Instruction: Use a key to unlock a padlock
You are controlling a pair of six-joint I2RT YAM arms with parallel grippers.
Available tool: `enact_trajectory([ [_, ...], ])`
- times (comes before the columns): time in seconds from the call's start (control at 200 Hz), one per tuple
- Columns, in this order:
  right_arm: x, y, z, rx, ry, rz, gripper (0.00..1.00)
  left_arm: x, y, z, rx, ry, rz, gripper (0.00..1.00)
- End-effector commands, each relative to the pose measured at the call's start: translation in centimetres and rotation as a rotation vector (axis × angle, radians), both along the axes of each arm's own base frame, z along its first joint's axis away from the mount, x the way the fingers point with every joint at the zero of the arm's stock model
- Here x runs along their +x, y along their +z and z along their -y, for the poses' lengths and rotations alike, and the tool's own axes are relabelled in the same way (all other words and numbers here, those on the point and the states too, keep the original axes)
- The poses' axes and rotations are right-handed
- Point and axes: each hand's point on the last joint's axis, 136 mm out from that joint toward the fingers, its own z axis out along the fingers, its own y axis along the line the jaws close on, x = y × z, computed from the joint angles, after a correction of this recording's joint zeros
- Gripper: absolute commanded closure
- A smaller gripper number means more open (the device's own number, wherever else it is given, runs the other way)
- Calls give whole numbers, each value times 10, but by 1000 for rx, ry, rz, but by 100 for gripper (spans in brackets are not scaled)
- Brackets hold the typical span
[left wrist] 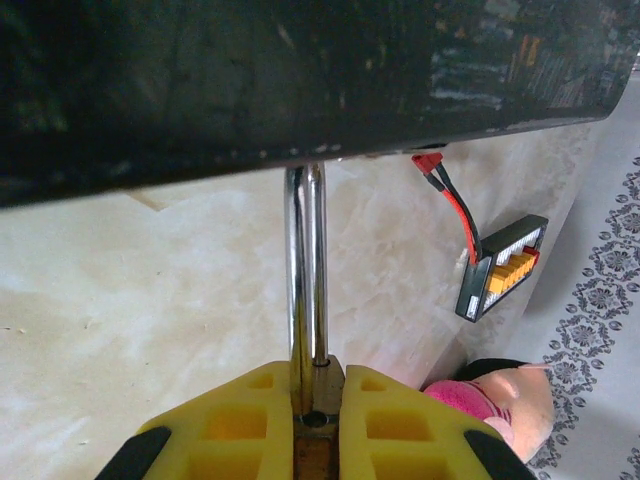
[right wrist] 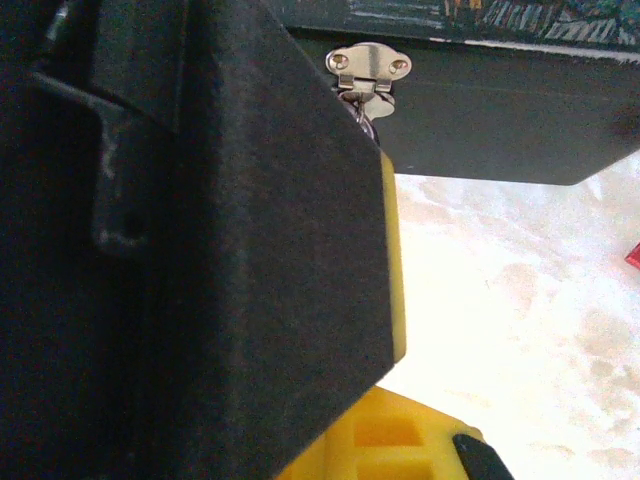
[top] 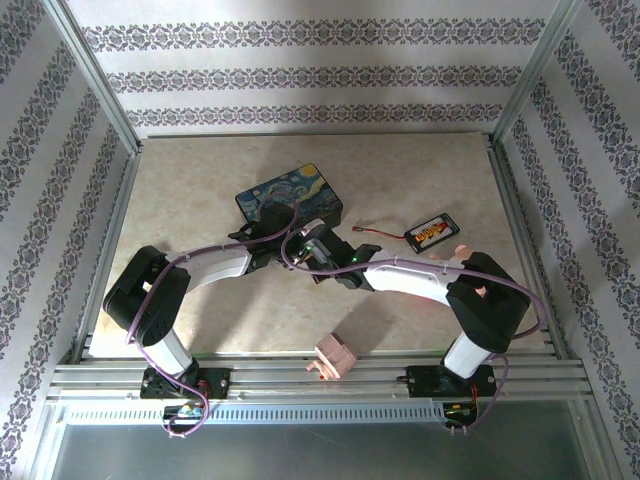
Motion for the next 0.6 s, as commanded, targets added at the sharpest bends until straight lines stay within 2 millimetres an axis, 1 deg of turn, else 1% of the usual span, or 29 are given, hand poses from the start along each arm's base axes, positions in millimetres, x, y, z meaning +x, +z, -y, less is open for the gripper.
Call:
enact_trajectory([
  [0.0, 5, 0, 0, 118, -48, -60, 100, -6, 18, 12, -66, -45, 22, 100],
  [0.075, 2, 1, 0, 206, -66, -108, 100, -7, 17, 12, -72, -41, 20, 100],
  [0.195, 1, -4, 7, 301, -125, -196, 100, -7, 15, 12, -82, -37, 15, 99],
  [0.31, 4, -8, 11, 429, -170, -273, 100, -6, 17, 14, -86, -39, 20, 97],
  [0.405, 8, -11, 15, 483, -205, -305, 100, -6, 18, 14, -92, -40, 22, 94],
  [0.47, 11, -11, 16, 510, -218, -316, 100, -6, 19, 15, -95, -40, 23, 89],
  [0.52, 13, -11, 17, 523, -232, -321, 100, -6, 19, 14, -98, -37, 22, 82],
  [0.595, 14, -13, 20, 525, -245, -323, 100, -7, 19, 15, -110, -35, 19, 69],
])
